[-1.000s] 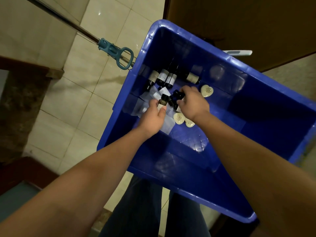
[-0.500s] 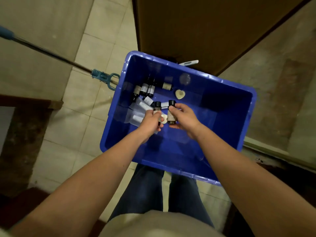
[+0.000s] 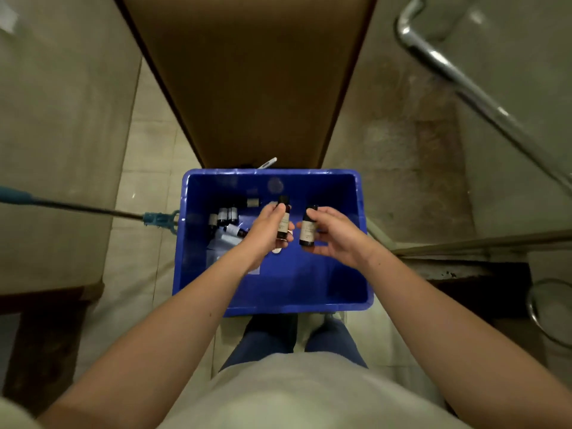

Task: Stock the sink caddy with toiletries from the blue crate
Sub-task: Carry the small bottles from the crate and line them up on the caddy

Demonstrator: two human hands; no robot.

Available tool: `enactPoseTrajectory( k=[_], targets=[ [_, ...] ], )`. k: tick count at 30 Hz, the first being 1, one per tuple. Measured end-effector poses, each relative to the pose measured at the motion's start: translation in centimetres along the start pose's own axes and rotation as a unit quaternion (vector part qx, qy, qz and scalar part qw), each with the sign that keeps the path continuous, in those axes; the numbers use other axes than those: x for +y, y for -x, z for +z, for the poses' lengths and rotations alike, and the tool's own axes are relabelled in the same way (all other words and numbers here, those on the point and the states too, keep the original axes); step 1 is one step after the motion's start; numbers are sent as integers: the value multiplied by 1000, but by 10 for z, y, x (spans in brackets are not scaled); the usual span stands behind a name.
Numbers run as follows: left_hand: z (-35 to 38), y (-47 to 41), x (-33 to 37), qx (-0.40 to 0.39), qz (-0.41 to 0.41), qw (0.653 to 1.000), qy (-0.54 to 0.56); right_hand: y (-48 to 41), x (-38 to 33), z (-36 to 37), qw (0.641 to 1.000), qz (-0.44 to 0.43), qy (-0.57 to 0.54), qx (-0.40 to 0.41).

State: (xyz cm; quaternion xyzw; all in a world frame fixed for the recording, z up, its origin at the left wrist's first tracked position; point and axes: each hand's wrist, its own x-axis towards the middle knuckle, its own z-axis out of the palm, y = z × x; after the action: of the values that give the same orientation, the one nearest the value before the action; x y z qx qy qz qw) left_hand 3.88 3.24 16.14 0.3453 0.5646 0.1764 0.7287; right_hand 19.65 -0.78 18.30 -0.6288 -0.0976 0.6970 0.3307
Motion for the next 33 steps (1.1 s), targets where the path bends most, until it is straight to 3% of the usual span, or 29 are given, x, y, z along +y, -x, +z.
enactPoseTrajectory(
  k=[11, 16, 24, 33],
  targets=[
    [92, 33, 25, -153, -53, 987, -20, 97, 15, -82, 984, -80, -132, 91],
    [146, 63, 18, -209, -37, 971, -105, 149, 44, -122, 968, -109, -171, 149],
    [233, 149, -18, -316, 13, 923, -221, 262, 120, -186, 940, -161, -219, 208],
    [331, 245, -59, -430, 24, 867, -251, 394, 202, -236, 895, -240, -296, 232]
  ],
)
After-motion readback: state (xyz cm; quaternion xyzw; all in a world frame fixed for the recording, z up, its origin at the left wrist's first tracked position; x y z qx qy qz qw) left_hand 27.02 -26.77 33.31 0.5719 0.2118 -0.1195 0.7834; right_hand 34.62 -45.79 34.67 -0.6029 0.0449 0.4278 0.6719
